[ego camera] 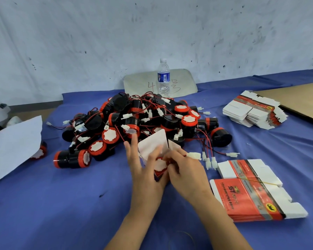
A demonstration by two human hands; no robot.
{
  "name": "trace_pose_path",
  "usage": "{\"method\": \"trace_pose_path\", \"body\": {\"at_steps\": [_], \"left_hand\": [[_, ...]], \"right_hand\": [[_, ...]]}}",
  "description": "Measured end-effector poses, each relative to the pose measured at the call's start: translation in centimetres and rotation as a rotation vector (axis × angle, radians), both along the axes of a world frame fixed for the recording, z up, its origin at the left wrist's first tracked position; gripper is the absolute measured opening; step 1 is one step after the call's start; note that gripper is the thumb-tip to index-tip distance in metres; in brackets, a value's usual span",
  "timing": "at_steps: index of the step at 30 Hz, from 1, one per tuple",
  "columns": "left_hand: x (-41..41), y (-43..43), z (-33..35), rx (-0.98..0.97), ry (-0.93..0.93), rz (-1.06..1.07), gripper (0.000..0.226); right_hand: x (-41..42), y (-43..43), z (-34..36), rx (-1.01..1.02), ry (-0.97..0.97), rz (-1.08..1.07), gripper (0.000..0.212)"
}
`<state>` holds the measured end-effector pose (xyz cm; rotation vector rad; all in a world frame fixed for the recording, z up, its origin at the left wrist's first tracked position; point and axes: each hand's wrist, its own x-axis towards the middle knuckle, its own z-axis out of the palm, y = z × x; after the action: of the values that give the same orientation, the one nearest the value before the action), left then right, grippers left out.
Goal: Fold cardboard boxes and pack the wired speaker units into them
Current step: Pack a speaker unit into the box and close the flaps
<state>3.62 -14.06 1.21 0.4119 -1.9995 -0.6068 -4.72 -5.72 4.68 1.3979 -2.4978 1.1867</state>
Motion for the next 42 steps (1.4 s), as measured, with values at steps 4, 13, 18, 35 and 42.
{"method": "trace_pose_path", "body": {"at_steps": [4,13,18,35,42], "left_hand": [[0.2,0.6,0.6,0.466,-0.005,-0.128,0.104],[-0.4,0.8,0.8,0.784,0.112,-0.149,0.099],[-0.6,0.6,0.2,0.844,0.074,-0.149,0.090],[-0.8,1.8,0.6,0.616,0.013,0.028,0.045],[-0.7,0.5,0.4,0.682,0.181,0.162,0.024]], "right_hand": [[0.0,0.0,0.3,-0.083,-0.086,0.013,0.035],[0.6,-0.1,0.0,-0.529,0.000,0.012,0.052],[0.2,0.1,0.4,-0.957,-0.101,-0.093,0.065],[0.8,0.3,0.8,-1.023,-0.414,-0.215,0.019],[0.9,-0.1,0.1,-0.821,-0.234,-0.249,0.012]]}}
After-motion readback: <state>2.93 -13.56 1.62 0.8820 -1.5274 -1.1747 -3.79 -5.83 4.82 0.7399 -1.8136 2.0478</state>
